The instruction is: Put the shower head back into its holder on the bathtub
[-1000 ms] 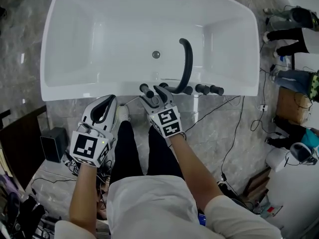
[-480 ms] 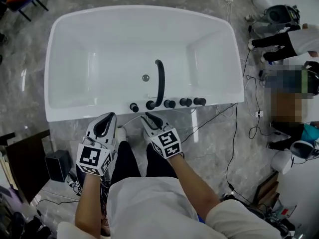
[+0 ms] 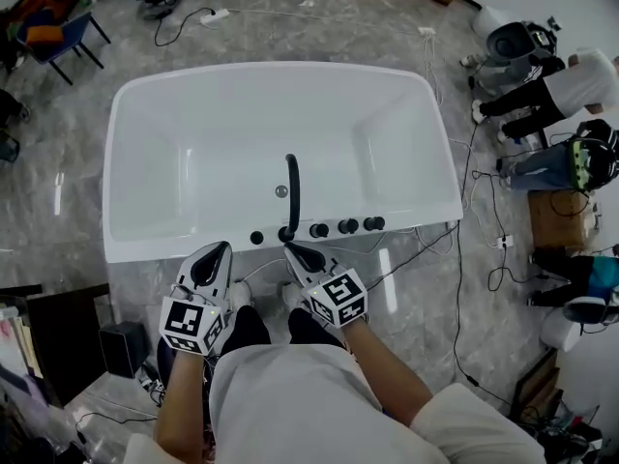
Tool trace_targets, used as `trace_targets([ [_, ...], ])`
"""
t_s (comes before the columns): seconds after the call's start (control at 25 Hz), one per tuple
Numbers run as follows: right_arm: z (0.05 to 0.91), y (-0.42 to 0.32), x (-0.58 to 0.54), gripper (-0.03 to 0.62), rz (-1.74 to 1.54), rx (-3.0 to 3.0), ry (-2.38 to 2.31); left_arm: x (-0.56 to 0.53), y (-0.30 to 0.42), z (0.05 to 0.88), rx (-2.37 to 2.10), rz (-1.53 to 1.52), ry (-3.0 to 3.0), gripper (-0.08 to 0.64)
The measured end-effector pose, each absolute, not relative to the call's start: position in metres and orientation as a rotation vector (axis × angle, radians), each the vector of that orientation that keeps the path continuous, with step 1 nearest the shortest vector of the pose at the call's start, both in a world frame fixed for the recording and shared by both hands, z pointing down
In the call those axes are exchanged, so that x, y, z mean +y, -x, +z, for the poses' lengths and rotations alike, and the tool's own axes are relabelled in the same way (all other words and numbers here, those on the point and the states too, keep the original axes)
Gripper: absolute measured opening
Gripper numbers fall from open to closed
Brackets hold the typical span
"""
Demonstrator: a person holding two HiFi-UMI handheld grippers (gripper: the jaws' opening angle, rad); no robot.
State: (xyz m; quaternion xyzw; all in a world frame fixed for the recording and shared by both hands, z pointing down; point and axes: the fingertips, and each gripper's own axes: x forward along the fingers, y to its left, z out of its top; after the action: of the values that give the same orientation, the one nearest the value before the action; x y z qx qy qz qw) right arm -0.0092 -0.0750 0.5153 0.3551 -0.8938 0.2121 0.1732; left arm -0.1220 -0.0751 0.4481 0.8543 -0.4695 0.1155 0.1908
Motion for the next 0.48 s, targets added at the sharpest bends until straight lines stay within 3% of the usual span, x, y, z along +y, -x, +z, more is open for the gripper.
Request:
trace_targets([
  [0.48,0.439,-0.009,-0.060,0.017,0.521,-2.683,-1.031,-0.065,0.110,0.395,-1.365,0.291,-2.477,0.011],
])
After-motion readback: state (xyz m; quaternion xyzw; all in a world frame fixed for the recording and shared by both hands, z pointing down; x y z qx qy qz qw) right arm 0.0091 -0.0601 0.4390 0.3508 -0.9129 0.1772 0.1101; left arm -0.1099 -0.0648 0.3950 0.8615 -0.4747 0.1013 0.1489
